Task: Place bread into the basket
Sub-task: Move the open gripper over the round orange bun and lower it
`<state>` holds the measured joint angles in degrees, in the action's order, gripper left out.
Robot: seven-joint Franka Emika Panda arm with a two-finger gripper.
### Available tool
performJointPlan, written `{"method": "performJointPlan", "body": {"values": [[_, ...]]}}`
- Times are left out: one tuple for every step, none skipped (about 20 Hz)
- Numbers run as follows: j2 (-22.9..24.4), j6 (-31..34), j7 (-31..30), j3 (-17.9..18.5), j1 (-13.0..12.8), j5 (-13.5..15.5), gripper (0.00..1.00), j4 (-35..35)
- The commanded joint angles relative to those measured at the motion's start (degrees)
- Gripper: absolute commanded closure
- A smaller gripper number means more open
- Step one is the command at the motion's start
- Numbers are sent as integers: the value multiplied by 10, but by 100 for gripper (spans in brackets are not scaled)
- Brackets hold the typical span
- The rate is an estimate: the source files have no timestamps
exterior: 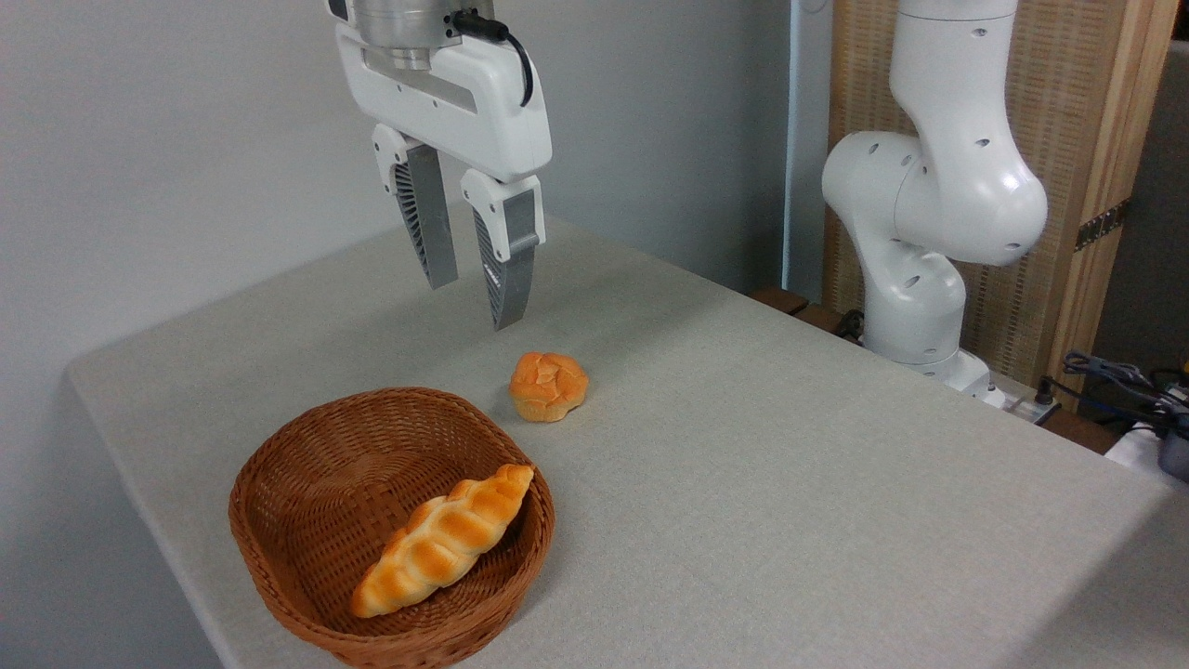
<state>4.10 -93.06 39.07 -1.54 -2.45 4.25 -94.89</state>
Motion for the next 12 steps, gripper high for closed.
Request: {"method": "performJointPlan", "body": {"values": [[7, 12, 39, 22, -6, 6, 0, -32], [12, 12, 42, 22, -7, 6, 0, -35], [18, 12, 44, 22, -7, 6, 0, -38], [19, 12, 44, 22, -6, 6, 0, -40], [20, 12, 44, 22, -7, 6, 0, -40], [20, 12, 44, 22, -7, 6, 0, -40], [20, 12, 44, 22, -6, 6, 0, -39], [21, 12, 44, 22, -7, 6, 0, -40], [26, 12, 44, 22, -6, 6, 0, -40], [28, 12, 44, 22, -6, 6, 0, -42], [30, 12, 44, 22, -6, 6, 0, -48], [36, 11, 44, 22, -6, 6, 0, -52]]}}
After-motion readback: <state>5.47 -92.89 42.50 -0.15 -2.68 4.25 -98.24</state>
